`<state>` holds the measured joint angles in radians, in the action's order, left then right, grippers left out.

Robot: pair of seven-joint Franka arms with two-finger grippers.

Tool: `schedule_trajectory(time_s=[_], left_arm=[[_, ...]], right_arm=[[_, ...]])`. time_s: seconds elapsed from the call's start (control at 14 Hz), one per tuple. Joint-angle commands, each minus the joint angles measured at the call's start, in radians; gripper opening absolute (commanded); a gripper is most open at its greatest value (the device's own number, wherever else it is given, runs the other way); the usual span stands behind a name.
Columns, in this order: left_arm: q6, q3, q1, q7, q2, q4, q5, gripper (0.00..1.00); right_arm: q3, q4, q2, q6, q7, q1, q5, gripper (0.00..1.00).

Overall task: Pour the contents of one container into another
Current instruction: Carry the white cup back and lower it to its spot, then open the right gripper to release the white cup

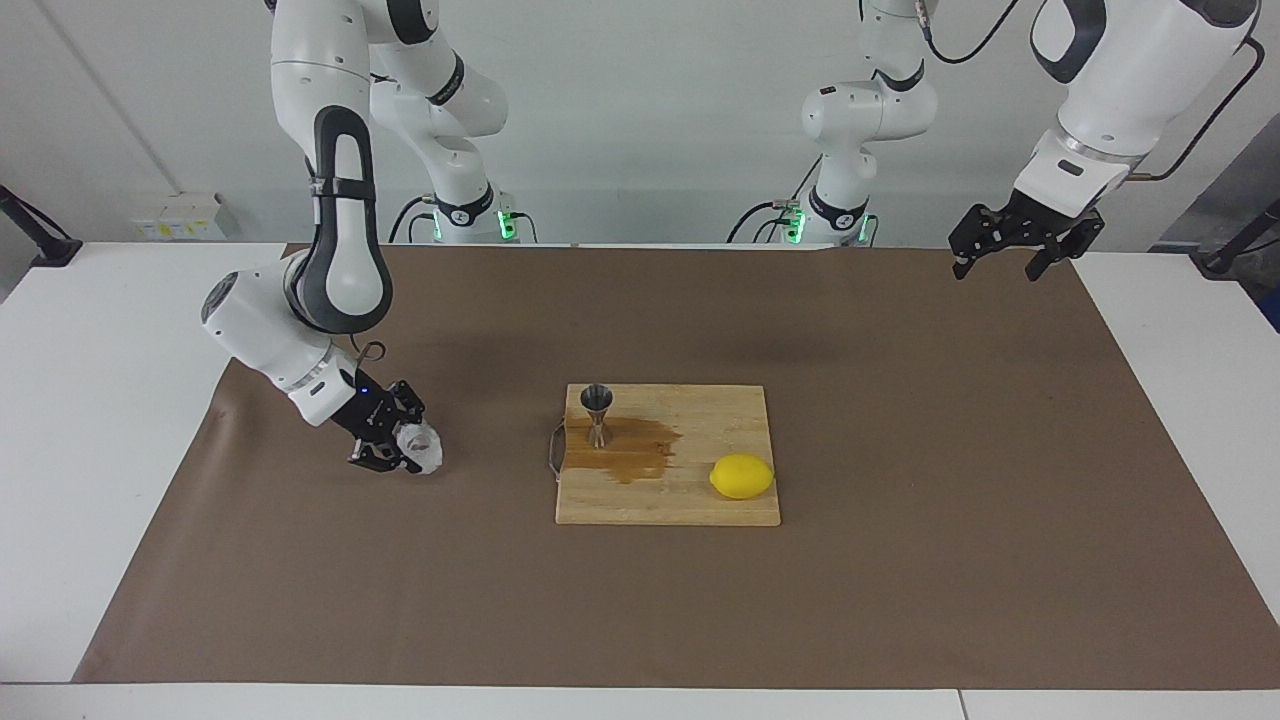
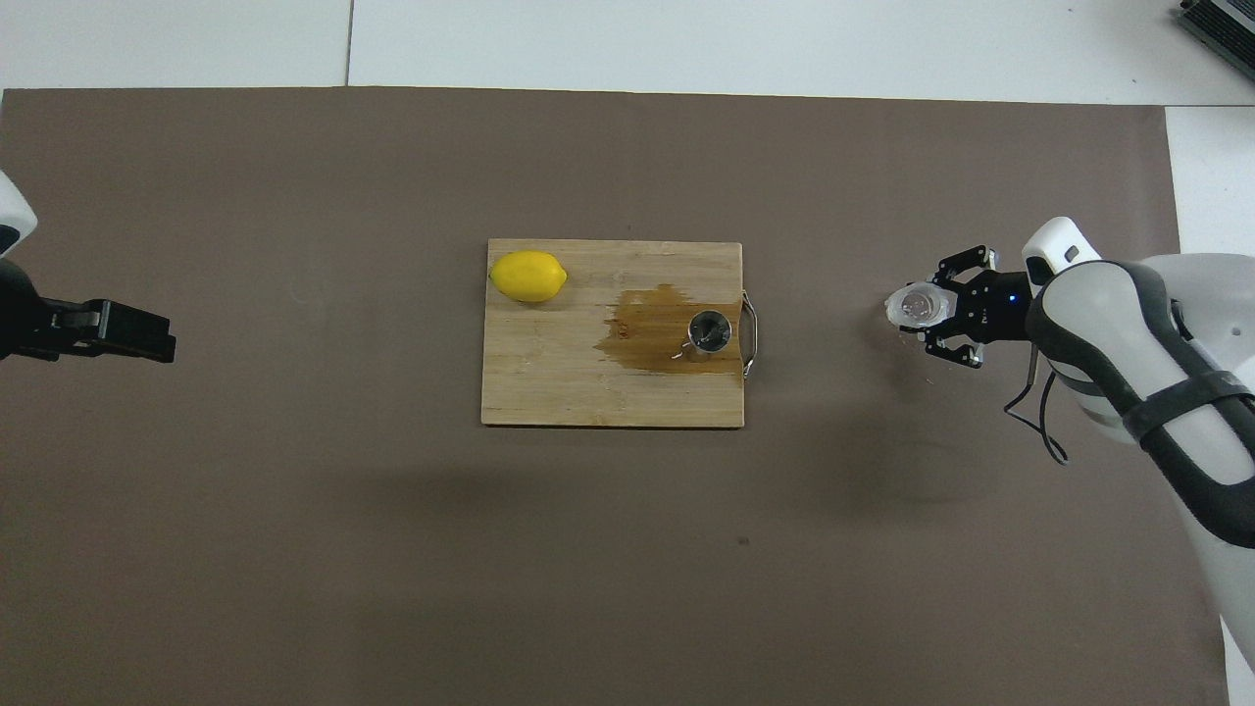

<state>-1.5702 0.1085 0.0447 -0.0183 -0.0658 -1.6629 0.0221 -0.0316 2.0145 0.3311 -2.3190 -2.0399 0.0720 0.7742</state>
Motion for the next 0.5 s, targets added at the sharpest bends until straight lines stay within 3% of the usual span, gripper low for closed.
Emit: schedule_trajectory(time_s=[0.0,0.07,0.14,0.21,0.43], left_arm=[[0.015,0.0,0.006,0.008,-0.006,-0.003,0.012,1.0],[0.015,0.0,0.006,0.008,-0.008,-0.003,0.012,1.0],[0.015,0.0,0.006,0.008,-0.008,-0.003,0.012,1.0],[0.015,0.0,0.006,0.008,-0.008,-0.003,0.012,1.0],[0.015,0.0,0.006,0.008,-0.006,-0.003,0.012,1.0]], right_arm=[[0.013,0.013,0.003,-0.01,-0.049,0.025,0.048,0.46],[0.015,0.018,0.003,-0.008,-0.049,0.023,0.054,0.49],[0.013,0.018,0.003,-0.005,-0.049,0.022,0.062,0.95],[0.013,0.02,0.003,0.0,-0.048,0.02,0.062,1.0],[0.013,0.02,-0.004,0.009,-0.039,0.02,0.062,1.0]])
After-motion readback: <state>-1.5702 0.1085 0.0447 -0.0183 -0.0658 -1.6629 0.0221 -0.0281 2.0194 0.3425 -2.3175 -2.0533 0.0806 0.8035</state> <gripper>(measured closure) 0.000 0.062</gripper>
